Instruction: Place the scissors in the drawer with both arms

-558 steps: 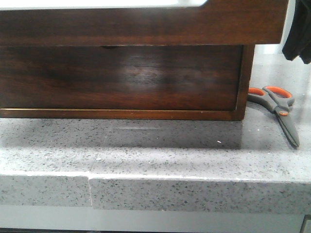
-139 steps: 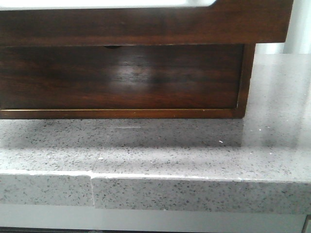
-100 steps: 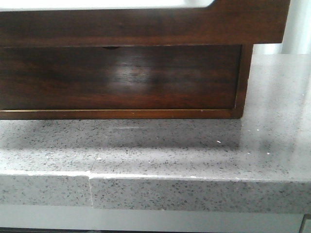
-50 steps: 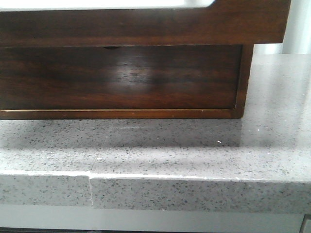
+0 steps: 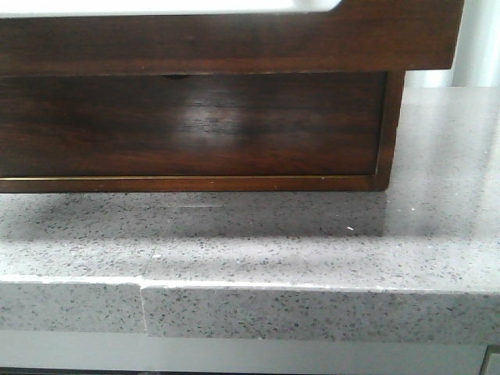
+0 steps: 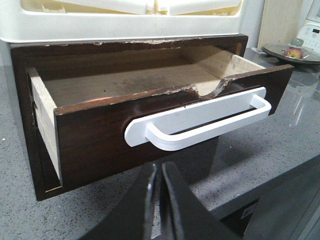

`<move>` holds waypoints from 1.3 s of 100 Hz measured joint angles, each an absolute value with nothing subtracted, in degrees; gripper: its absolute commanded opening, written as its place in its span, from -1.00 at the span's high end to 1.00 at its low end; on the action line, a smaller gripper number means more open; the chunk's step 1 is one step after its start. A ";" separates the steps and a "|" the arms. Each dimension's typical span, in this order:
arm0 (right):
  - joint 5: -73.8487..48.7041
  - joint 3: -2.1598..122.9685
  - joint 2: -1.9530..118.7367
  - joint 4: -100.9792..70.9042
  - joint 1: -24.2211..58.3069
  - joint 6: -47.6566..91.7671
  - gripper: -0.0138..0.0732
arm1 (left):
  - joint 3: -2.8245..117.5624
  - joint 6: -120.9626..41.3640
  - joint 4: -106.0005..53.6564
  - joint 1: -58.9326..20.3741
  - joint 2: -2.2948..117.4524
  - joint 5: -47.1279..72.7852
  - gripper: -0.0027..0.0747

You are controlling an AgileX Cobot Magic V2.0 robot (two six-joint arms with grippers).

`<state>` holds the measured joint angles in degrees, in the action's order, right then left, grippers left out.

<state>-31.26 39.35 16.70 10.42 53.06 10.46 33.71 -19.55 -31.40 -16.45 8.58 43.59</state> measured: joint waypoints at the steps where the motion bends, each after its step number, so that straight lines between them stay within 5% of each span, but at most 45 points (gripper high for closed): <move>1: -31.26 39.35 16.70 10.42 53.06 10.46 0.79 | 33.71 -19.55 -31.40 -16.45 8.58 43.59 0.98; 42: -30.91 39.35 16.70 10.54 53.06 10.46 0.79 | 31.28 -19.55 -30.20 -16.45 8.45 41.81 0.98; 78: -30.91 39.35 16.70 10.54 53.06 10.45 0.79 | 7.46 -2.89 0.00 -10.40 2.33 8.71 0.98; 130: -30.91 39.35 16.70 10.54 53.06 10.45 0.79 | 0.28 7.51 3.90 -10.39 1.96 16.04 0.98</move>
<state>-30.91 39.35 16.70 10.54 53.06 10.45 0.28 7.51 3.90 -10.39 1.96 16.04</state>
